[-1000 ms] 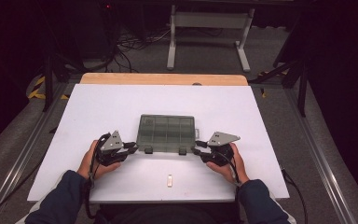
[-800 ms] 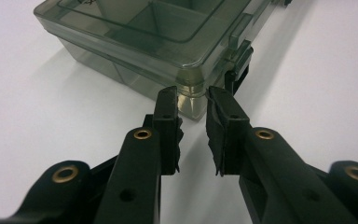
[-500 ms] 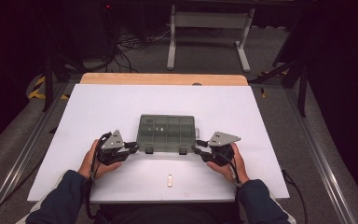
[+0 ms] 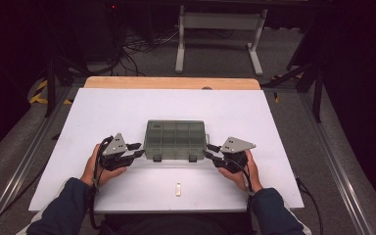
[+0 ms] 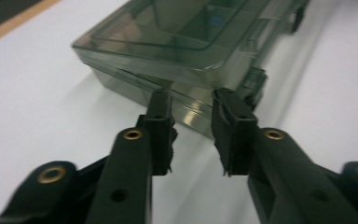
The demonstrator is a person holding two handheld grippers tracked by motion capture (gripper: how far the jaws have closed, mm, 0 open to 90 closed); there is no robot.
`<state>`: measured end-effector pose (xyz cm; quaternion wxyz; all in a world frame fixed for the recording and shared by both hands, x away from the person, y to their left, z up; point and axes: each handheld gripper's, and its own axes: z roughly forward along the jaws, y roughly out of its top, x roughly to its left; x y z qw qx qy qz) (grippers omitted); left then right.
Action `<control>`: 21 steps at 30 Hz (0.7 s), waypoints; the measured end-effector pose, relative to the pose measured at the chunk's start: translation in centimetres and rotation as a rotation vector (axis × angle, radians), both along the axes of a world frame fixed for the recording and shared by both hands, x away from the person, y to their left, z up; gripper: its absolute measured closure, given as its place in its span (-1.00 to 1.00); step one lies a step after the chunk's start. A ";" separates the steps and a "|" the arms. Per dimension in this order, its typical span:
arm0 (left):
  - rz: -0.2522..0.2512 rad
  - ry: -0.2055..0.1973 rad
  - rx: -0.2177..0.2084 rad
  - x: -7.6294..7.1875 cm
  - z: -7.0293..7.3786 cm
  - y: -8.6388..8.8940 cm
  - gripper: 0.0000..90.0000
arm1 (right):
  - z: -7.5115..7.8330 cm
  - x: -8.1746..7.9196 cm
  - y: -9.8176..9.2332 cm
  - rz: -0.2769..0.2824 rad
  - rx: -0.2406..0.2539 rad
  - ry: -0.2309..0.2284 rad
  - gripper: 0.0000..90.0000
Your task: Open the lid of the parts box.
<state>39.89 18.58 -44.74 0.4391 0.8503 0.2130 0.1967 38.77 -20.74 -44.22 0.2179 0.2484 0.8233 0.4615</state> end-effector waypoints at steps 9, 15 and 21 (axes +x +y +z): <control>0.038 -0.100 -0.008 0.3 0.7 -0.6 0.27 | 0.7 -0.3 0.0 -0.031 -0.015 -0.087 0.88; 0.055 -0.143 -0.006 0.6 1.2 -1.1 0.16 | 1.2 -0.1 0.2 -0.041 -0.050 -0.145 0.85; 0.069 -0.171 -0.006 1.2 1.7 -1.4 0.17 | 1.5 0.4 0.6 -0.062 -0.093 -0.197 0.37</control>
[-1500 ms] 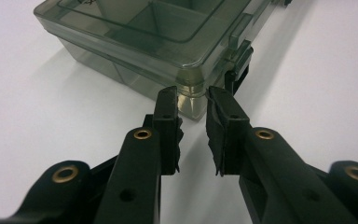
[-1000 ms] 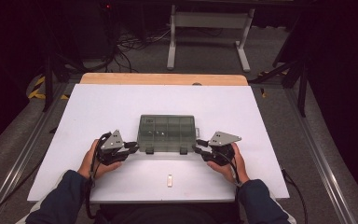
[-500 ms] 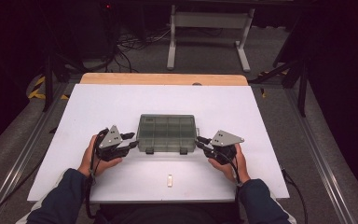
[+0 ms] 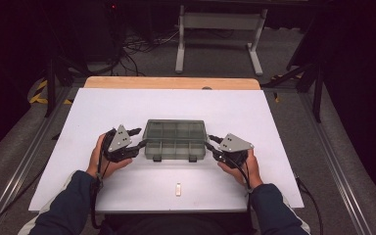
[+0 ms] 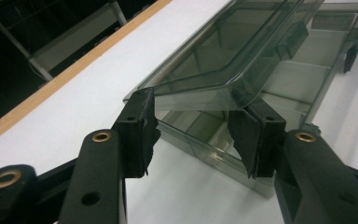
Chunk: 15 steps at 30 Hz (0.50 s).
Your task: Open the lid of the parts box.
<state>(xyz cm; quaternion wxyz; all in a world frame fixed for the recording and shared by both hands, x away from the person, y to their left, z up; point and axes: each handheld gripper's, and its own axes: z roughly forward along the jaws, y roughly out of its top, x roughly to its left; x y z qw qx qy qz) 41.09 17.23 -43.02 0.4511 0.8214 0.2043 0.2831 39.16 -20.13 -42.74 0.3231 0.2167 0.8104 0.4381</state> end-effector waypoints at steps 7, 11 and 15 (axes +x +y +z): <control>0.007 -0.025 -0.025 0.8 1.0 -0.1 0.20 | 1.0 0.8 0.5 -0.002 -0.001 -0.031 0.16; 0.014 -0.035 -0.041 1.3 1.5 -0.1 0.21 | 1.8 1.2 1.0 0.002 -0.007 -0.069 0.19; 0.017 -0.044 -0.053 1.8 2.0 0.0 0.22 | 2.6 1.7 1.0 0.007 0.001 -0.097 0.33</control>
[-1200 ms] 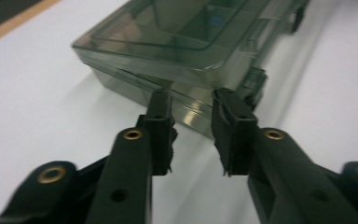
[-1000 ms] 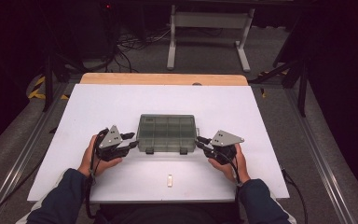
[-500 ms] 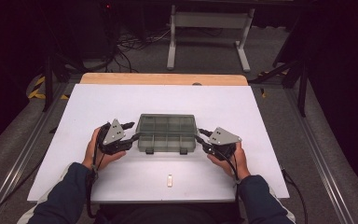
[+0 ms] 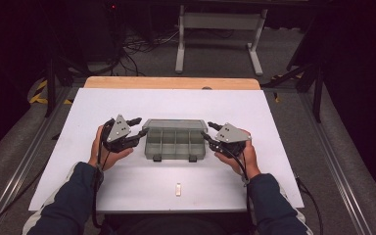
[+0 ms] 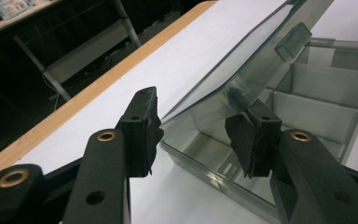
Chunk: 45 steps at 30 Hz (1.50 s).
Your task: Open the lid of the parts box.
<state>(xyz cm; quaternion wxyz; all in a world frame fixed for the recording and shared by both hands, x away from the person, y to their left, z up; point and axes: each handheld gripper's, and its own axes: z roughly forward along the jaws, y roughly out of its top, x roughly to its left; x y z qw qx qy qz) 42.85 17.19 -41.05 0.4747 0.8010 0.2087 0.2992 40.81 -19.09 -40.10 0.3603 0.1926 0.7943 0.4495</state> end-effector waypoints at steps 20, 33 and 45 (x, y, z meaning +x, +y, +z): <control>0.042 0.014 -0.054 3.1 0.6 -0.7 0.37 | 1.8 3.5 0.5 -0.014 0.070 0.016 0.62; 0.089 0.058 -0.087 5.2 -0.4 -1.3 0.36 | 0.4 5.7 0.3 -0.058 0.172 0.085 0.59; 0.117 0.109 -0.070 6.5 -1.6 -1.6 0.48 | -1.3 7.2 0.2 -0.102 0.241 0.142 0.67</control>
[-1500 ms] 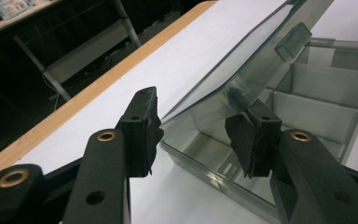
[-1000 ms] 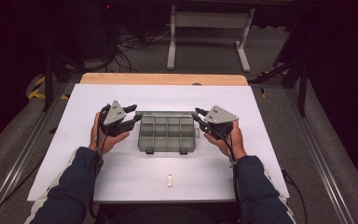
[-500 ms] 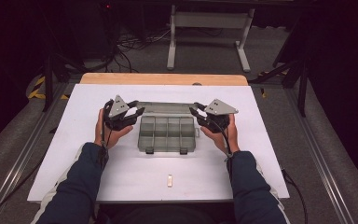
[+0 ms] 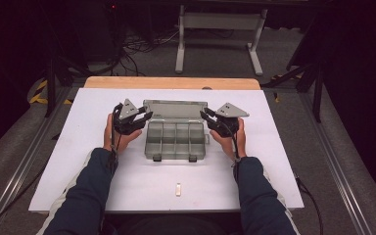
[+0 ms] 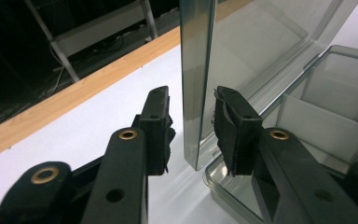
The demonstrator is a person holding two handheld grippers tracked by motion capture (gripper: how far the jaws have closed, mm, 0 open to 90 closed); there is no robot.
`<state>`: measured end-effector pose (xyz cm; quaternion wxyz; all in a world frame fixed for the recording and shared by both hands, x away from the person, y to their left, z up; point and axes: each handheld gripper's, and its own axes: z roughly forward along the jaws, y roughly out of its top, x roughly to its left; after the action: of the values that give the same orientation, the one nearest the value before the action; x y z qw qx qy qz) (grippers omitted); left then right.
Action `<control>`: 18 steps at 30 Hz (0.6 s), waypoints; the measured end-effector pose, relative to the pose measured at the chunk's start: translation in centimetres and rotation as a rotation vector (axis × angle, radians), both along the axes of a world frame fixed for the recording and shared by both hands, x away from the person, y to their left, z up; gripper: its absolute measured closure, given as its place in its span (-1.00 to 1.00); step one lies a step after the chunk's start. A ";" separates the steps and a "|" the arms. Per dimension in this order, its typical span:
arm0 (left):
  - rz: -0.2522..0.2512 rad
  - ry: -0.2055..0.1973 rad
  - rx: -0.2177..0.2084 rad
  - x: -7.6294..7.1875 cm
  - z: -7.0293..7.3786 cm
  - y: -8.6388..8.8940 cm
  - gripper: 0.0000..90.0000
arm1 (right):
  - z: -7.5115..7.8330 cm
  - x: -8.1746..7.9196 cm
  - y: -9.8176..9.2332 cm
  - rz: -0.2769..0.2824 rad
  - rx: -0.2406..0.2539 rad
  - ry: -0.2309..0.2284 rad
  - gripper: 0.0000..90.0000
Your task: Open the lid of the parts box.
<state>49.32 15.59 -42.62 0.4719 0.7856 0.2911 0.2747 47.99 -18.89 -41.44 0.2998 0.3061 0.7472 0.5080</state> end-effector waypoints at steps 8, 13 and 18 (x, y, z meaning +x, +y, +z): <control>0.019 0.027 0.029 0.6 -0.8 -0.1 0.57 | -1.1 0.7 0.0 -0.029 0.007 0.036 0.71; 0.029 0.041 0.048 0.8 -1.2 -0.2 0.60 | -1.6 1.0 0.1 -0.042 -0.007 0.053 0.72; 0.040 0.054 0.053 0.9 -1.5 -0.4 0.60 | -2.0 1.2 0.1 -0.052 -0.019 0.061 0.74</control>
<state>50.21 15.24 -44.17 0.4372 0.7991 0.3119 0.2703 49.15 -18.75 -43.45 0.2929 0.3377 0.7525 0.4836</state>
